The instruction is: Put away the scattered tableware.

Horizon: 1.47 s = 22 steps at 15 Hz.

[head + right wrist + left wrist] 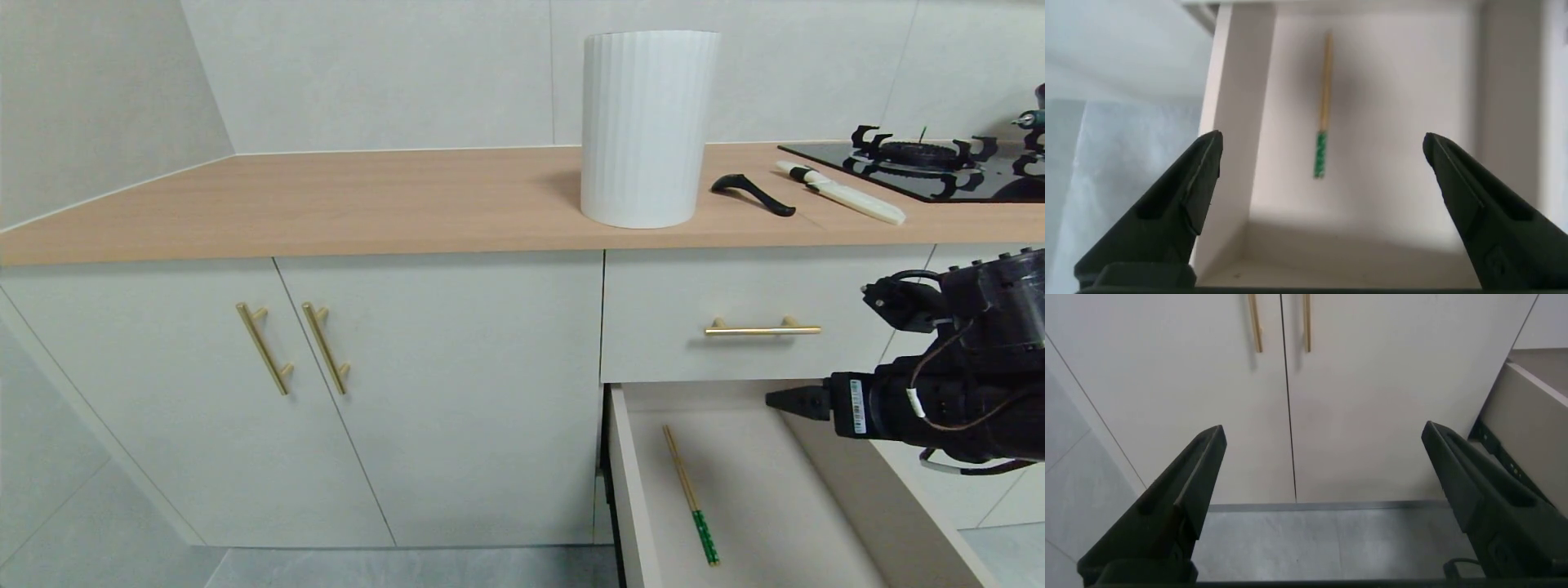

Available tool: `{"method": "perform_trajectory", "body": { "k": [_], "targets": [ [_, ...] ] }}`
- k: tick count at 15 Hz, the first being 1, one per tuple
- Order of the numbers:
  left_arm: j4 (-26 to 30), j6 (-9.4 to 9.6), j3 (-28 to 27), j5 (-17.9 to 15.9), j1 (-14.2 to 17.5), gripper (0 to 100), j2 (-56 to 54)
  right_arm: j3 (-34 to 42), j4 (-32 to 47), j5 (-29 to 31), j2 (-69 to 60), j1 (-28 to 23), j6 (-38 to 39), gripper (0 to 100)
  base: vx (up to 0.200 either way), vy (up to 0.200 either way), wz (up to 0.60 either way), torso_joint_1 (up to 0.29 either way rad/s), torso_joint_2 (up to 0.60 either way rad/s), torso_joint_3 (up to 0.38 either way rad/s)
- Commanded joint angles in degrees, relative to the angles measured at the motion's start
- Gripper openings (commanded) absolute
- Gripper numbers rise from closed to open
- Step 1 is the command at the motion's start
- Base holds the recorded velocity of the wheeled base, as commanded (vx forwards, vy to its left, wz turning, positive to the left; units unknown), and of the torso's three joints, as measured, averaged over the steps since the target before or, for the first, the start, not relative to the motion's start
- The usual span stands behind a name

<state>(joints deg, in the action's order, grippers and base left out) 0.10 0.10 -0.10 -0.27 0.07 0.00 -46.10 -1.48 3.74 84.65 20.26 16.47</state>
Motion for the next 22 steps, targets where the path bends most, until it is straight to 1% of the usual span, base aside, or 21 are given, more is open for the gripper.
{"method": "perform_trajectory", "body": {
  "k": [1, 6, 9, 13, 22],
  "targets": [
    [-0.01, -0.01, 0.01, 0.00, 0.01, 100, 0.00, 0.14, -0.02, 0.04, -1.77, -1.01, -0.39, 100, 0.000, 0.000, 0.00, 0.000, 0.00, 0.000],
    [-0.01, -0.01, 0.01, 0.00, 0.01, 100, 0.00, 0.23, -0.02, 0.04, -1.59, -1.01, -0.39, 100, 0.000, 0.000, 0.00, 0.005, -0.03, -0.016],
    [-0.01, -0.01, 0.01, 0.00, 0.01, 100, 0.00, 0.40, 0.16, -0.05, -1.42, -1.01, -1.18, 100, 0.000, 0.000, 0.00, 0.063, -0.22, -0.258],
    [-0.01, -0.01, 0.01, 0.00, 0.01, 100, 0.00, 0.49, 0.16, -0.05, -1.16, -1.01, -1.18, 100, 0.000, 0.000, 0.00, 0.123, -0.51, -0.313],
    [-0.01, -0.01, 0.01, 0.00, 0.01, 100, 0.00, 0.75, -0.02, -0.05, 0.34, -0.92, -1.62, 100, 0.000, 0.000, 0.00, 0.175, -0.47, -0.294]
  ]
}}
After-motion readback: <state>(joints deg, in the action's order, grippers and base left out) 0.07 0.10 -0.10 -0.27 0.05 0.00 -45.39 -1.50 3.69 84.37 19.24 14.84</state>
